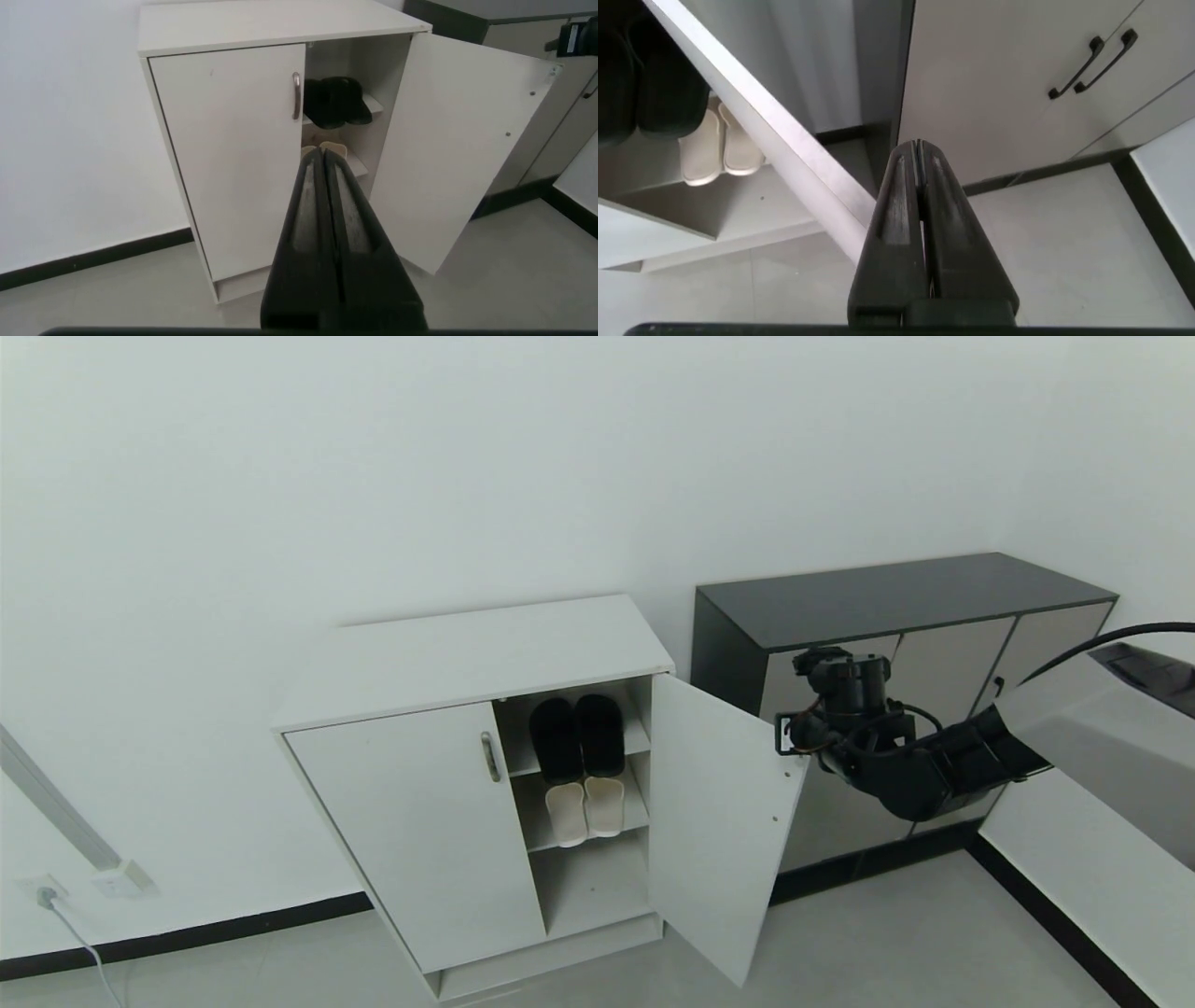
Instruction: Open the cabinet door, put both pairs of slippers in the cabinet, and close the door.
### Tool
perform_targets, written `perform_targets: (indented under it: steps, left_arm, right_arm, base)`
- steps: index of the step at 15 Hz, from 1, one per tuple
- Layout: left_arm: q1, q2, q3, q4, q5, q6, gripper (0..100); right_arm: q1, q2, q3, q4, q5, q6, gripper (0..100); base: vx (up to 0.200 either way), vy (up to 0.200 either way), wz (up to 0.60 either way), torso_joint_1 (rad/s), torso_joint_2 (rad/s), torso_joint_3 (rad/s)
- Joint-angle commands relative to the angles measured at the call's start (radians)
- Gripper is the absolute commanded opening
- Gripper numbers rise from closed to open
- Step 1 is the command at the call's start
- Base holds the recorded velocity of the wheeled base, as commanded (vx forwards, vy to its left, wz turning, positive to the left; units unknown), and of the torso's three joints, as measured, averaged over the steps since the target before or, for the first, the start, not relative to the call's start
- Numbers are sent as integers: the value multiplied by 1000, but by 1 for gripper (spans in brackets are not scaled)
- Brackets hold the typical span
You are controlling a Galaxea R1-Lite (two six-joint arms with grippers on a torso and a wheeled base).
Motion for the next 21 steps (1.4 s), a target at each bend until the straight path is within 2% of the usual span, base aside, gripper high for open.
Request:
perform_targets:
  steps: [1,10,19,21]
  left_arm:
    - [0,1,1,0,0,0,0]
    - [0,1,-1,0,-2,0,0]
    - [0,1,1,0,-2,0,0]
    - [0,1,1,0,-2,0,0]
  right_arm:
    - [7,2,5,8,-1,1,0]
    - [54,-13,40,26,-5,1,0]
    - [255,-94,168,23,-5,37,0]
    - [329,-107,182,26,-4,83,0]
  base:
    - [0,0,0,0,0,0]
    - [0,0,0,0,0,0]
    - [0,0,0,0,0,0]
    - [0,0,0,0,0,0]
